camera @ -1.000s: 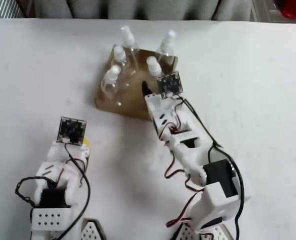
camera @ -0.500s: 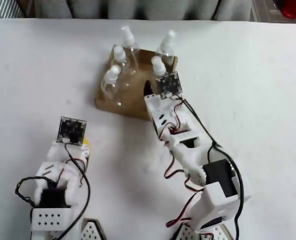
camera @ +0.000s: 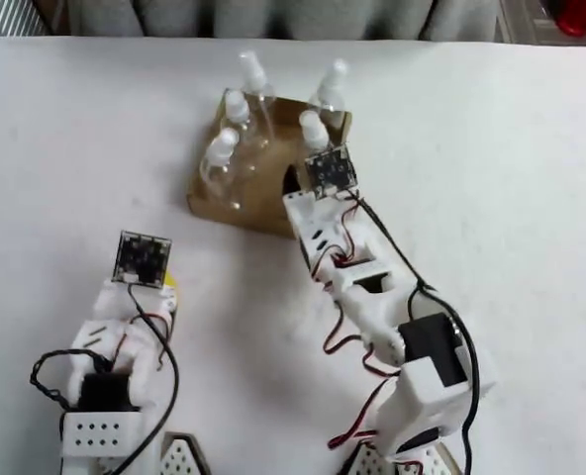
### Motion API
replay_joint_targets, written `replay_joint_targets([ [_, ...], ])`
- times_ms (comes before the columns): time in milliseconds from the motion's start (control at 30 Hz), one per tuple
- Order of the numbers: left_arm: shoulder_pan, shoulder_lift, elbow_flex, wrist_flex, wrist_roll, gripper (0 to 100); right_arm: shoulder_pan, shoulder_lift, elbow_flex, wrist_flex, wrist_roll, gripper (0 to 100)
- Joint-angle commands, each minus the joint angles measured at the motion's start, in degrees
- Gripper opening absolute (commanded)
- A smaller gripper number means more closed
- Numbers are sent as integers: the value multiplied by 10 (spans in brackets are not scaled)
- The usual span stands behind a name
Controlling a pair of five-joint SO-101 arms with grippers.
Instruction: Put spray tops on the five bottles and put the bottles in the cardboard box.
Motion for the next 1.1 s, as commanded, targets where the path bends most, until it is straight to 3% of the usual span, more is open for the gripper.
replay_joint_targets([
  [0,-5,-8,-3,-2,-4,72,-6,-3,-11,-7,4,309],
  [133,-5,-8,-3,-2,-4,72,-6,-3,-11,-7,-30,310],
  [500,-7,-8,-3,-3,-4,72,-6,-8,-11,-11,-34,311],
  [800,-7,-8,-3,-3,-4,72,-19,-9,41,-150,-29,310],
  [1067,-4,-8,-3,-3,-4,72,-21,-87,83,-154,-29,309],
])
